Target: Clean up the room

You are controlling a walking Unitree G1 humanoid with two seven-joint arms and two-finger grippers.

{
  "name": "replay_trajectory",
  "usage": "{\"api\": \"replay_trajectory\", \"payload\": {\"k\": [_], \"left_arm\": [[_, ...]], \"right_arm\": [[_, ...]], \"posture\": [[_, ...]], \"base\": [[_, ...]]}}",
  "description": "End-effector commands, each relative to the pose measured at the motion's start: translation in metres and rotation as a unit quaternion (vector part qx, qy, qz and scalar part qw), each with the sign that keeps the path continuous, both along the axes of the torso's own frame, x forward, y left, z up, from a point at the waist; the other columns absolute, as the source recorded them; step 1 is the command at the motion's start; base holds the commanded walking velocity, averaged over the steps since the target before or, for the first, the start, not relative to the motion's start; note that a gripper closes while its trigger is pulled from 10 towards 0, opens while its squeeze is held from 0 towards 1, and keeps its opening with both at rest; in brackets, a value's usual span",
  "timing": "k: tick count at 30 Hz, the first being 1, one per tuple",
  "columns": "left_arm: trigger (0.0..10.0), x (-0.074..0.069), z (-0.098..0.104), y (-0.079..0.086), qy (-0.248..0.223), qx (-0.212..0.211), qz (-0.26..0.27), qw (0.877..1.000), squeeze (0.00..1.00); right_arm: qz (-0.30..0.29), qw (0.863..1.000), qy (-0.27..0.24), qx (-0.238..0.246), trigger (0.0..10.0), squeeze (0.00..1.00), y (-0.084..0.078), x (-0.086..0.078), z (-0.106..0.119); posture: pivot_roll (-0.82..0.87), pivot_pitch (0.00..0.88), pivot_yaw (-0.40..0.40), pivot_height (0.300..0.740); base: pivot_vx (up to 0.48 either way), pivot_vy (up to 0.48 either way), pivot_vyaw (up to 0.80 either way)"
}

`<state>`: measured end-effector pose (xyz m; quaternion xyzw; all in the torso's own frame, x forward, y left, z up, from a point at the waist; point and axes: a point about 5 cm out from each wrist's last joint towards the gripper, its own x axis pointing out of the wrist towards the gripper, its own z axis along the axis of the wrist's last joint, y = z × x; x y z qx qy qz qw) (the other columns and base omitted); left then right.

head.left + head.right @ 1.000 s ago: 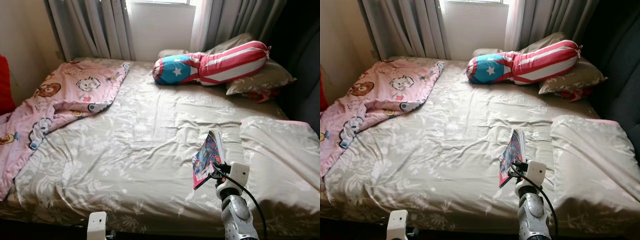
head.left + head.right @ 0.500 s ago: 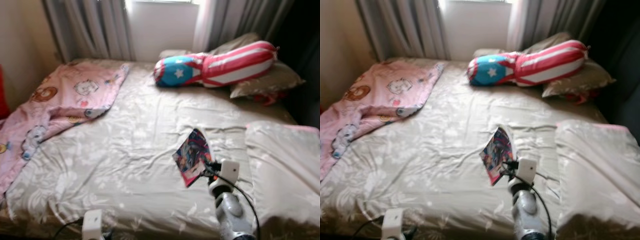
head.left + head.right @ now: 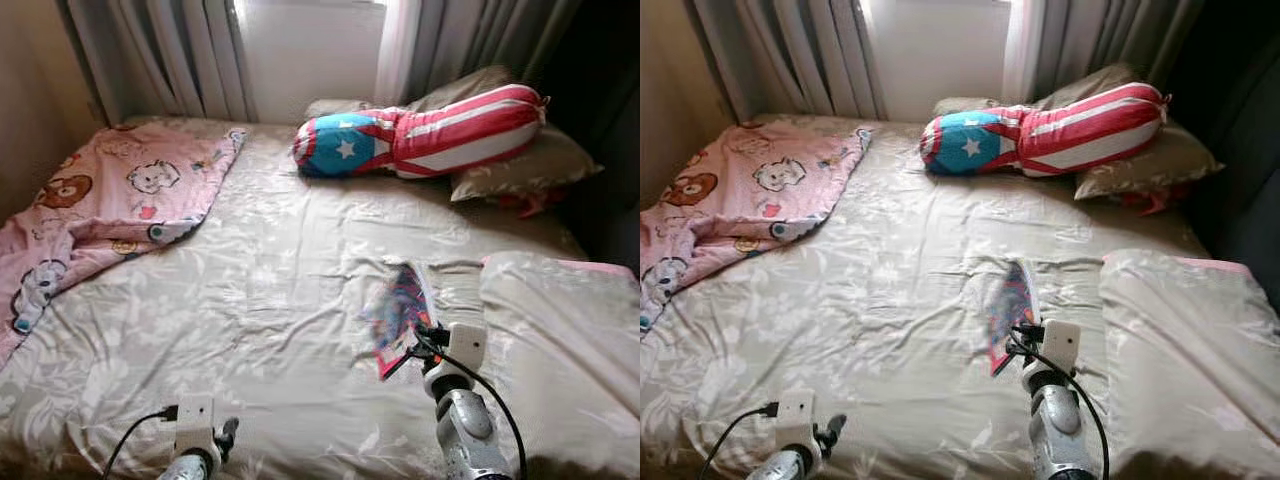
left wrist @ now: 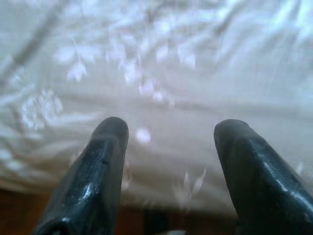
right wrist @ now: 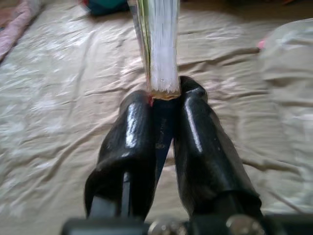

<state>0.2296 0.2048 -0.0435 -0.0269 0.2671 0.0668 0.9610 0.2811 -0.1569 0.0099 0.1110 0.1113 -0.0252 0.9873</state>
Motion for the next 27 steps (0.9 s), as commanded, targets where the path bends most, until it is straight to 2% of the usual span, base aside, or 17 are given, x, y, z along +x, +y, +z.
{"api": "replay_trajectory", "payload": {"k": [1, 2, 3, 6, 7, 10, 14, 17, 22, 27], "left_arm": [[10.0, 0.015, 0.018, 0.011, -0.063, 0.007, 0.014, 0.998, 0.0], [10.0, 0.02, 0.026, 0.012, -0.088, 0.009, 0.016, 0.996, 0.0], [10.0, 0.03, 0.041, 0.015, -0.137, 0.014, 0.018, 0.99, 0.0], [10.0, 0.038, 0.058, 0.015, -0.19, 0.023, 0.011, 0.981, 0.0], [10.0, 0.038, 0.058, 0.015, -0.19, 0.023, 0.011, 0.981, 0.0], [10.0, 0.043, 0.072, 0.009, -0.235, 0.027, -0.004, 0.972, 0.0], [10.0, 0.045, 0.078, -0.001, -0.25, 0.021, -0.018, 0.968, 0.0], [10.0, 0.046, 0.079, -0.004, -0.253, 0.016, -0.015, 0.967, 0.0], [10.0, 0.049, 0.084, -0.007, -0.26, 0.012, -0.018, 0.965, 0.0], [10.0, 0.052, 0.088, -0.006, -0.262, 0.013, -0.022, 0.965, 0.0]], "right_arm": [[0.003, 1.0, -0.027, 0.004, 10.0, 0.0, 0.001, 0.005, 0.009], [0.004, 1.0, -0.029, 0.005, 10.0, 0.0, 0.001, 0.005, 0.01], [0.003, 0.999, -0.033, 0.007, 10.0, 0.0, 0.0, 0.005, 0.011], [0.001, 0.999, -0.041, 0.01, 10.0, 0.0, 0.001, 0.007, 0.015], [0.001, 0.999, -0.041, 0.01, 10.0, 0.0, 0.001, 0.007, 0.015], [0.003, 0.998, -0.058, 0.012, 10.0, 0.0, 0.003, 0.01, 0.021], [0.01, 0.997, -0.072, 0.011, 10.0, 0.0, 0.006, 0.009, 0.024], [0.011, 0.997, -0.071, 0.011, 10.0, 0.0, 0.006, 0.008, 0.024], [0.014, 0.999, -0.049, 0.001, 10.0, 0.0, 0.005, 0.007, 0.019], [0.011, 0.999, -0.048, 0.003, 10.0, 0.0, 0.005, 0.007, 0.019]], "posture": [[-0.02, 0.025, -0.058, 0.74], [-0.02, 0.025, -0.058, 0.74], [-0.02, 0.025, -0.058, 0.74], [-0.02, 0.024, -0.058, 0.74], [-0.02, 0.024, -0.058, 0.74], [-0.03, 0.015, -0.057, 0.74], [-0.03, 0.009, -0.057, 0.74], [-0.03, 0.005, -0.059, 0.74], [-0.03, 0.0, -0.06, 0.74], [-0.03, 0.0, -0.059, 0.705]], "base": [[0.0, 0.0, 0.0], [0.0, 0.0, 0.0], [0.0, 0.0, 0.0], [0.0, 0.0, 0.0], [0.0, 0.0, 0.0], [0.0, 0.0, 0.0], [0.0, 0.0, 0.0], [0.0, 0.0, 0.0], [0.0, 0.0, 0.0], [0.0, 0.0, 0.0]]}}
